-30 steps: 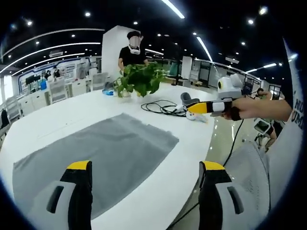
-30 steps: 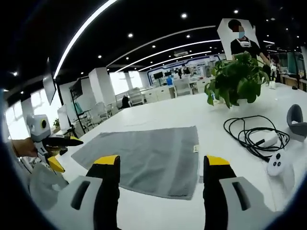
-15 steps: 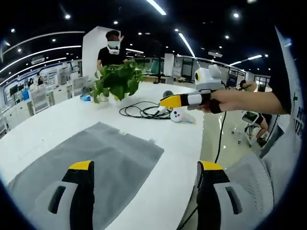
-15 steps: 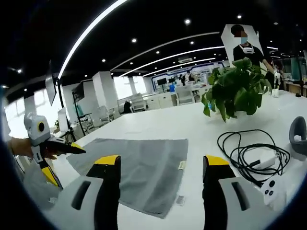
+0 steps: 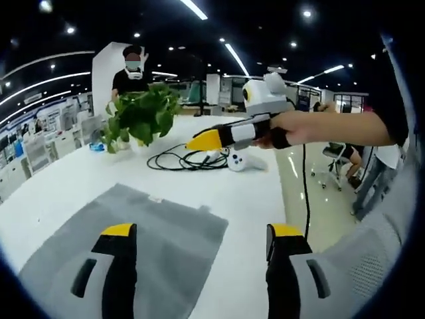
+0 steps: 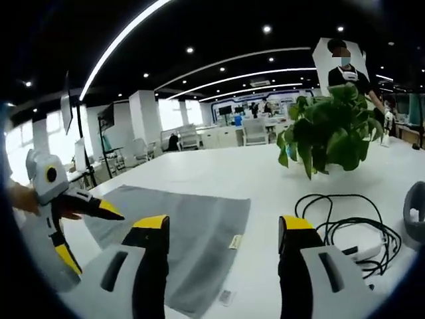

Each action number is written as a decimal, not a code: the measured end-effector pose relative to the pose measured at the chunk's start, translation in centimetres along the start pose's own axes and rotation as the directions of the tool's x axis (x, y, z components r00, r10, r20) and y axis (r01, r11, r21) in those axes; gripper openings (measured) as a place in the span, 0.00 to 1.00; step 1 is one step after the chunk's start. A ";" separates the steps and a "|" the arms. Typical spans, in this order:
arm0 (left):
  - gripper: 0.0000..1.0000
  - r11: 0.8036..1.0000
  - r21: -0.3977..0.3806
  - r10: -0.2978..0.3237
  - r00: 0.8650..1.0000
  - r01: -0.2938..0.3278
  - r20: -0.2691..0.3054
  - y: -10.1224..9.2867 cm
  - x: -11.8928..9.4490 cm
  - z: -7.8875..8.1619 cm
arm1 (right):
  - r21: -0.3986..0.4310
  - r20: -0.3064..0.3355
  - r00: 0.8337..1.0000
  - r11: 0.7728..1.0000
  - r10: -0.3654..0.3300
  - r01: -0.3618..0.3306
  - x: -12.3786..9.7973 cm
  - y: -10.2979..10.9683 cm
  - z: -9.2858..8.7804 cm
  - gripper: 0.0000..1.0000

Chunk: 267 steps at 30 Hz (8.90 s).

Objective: Fold the towel on the table until its edges align and the towel forms a compact rectangular stack.

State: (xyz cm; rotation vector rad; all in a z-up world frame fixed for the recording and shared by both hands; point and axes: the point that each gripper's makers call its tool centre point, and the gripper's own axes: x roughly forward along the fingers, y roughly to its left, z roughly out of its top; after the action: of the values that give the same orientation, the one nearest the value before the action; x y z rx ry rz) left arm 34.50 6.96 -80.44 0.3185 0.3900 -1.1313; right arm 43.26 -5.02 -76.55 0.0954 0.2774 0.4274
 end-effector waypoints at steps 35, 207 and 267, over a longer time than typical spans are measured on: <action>0.37 0.986 -0.030 -0.166 0.981 0.164 -0.097 -6.1 10.8 -4.1 | 0.026 -0.113 0.992 0.998 0.052 -0.050 9.5 -0.2 -2.0 0.56; 0.03 0.874 -0.194 0.486 0.796 -0.446 0.362 11.3 -35.7 0.9 | 0.107 0.097 0.946 0.942 0.309 -0.319 27.6 33.9 19.4 0.00; 0.03 0.434 -0.650 0.811 0.584 -0.624 -0.019 15.4 -45.0 -20.5 | 0.090 -0.115 0.933 0.939 0.341 -0.332 39.3 48.9 5.3 0.00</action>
State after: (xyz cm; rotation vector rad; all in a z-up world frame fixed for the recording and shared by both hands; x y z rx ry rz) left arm 29.04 58.40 -77.41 -0.2637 0.2653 -0.1136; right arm 59.69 55.68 -73.81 0.1856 0.4062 0.7674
